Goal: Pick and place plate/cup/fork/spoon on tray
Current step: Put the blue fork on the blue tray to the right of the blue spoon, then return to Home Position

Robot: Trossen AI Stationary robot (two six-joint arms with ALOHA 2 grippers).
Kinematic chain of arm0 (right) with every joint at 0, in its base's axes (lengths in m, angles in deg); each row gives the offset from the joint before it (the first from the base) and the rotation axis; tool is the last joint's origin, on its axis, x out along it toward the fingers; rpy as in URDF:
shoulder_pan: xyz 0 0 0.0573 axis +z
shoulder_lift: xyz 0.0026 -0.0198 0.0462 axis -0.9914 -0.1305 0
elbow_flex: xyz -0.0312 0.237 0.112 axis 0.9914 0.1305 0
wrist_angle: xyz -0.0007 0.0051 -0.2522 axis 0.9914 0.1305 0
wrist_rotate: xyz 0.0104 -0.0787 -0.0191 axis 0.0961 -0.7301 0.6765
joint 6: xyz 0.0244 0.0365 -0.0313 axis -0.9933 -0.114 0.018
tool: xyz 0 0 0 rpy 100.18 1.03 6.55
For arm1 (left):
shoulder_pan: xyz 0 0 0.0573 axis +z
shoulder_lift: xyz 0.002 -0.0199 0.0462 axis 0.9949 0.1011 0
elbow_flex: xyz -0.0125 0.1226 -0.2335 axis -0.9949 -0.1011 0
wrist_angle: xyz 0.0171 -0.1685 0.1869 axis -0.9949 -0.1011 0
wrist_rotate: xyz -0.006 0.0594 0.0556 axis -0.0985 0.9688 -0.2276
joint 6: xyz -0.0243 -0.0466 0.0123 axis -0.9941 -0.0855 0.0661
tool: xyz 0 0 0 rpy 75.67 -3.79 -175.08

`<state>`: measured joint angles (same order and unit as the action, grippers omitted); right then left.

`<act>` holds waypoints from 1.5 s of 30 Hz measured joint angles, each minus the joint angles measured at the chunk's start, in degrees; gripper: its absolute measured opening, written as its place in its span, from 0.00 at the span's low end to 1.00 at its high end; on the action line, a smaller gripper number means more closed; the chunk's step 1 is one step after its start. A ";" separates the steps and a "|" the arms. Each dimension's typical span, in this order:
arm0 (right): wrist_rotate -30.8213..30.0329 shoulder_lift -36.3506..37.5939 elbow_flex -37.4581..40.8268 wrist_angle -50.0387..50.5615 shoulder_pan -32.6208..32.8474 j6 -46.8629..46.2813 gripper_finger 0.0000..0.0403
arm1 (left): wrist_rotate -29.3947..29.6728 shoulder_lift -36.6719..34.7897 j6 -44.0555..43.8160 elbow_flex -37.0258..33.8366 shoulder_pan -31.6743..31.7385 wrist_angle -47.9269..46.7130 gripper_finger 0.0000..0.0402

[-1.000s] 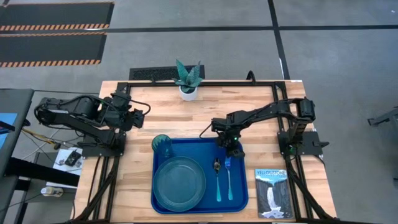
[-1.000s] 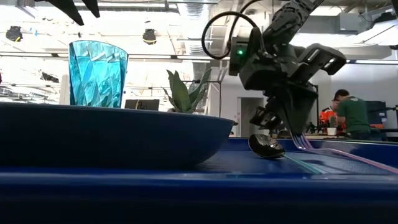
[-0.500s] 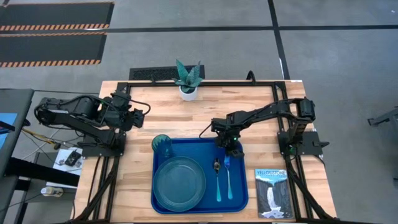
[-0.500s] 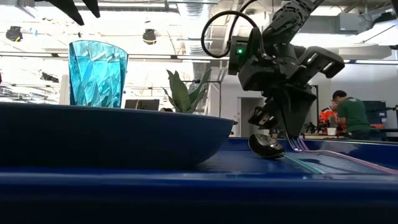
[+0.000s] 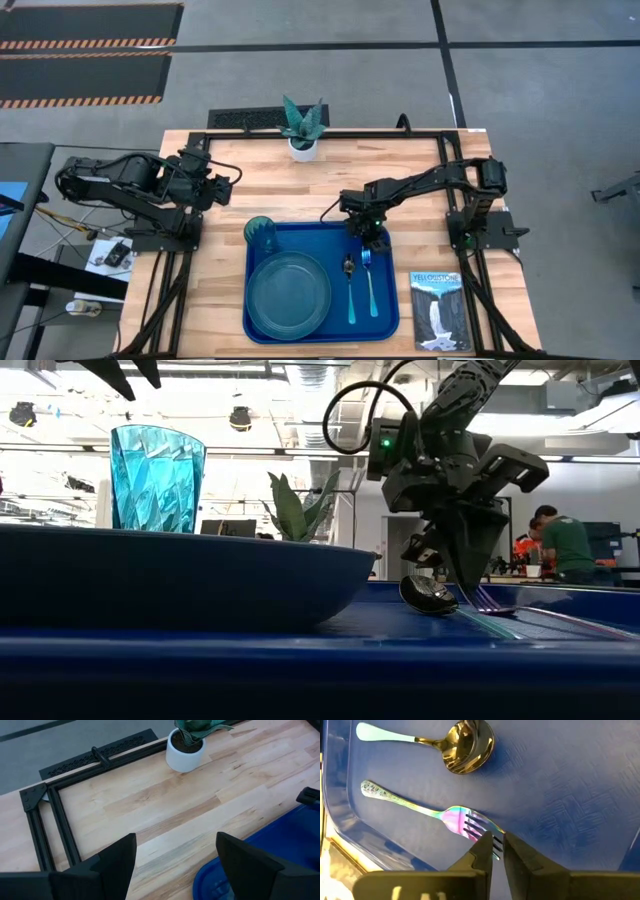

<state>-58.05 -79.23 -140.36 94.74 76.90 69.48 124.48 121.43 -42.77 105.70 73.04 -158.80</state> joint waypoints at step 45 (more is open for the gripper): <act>5.22 8.62 -3.87 -1.50 -1.70 -13.97 0.45 | -0.16 -0.01 -0.02 0.00 0.00 1.13 0.65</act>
<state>-52.83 -70.60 -144.23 93.24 75.20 55.50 124.32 121.43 -42.80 105.70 73.04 -157.67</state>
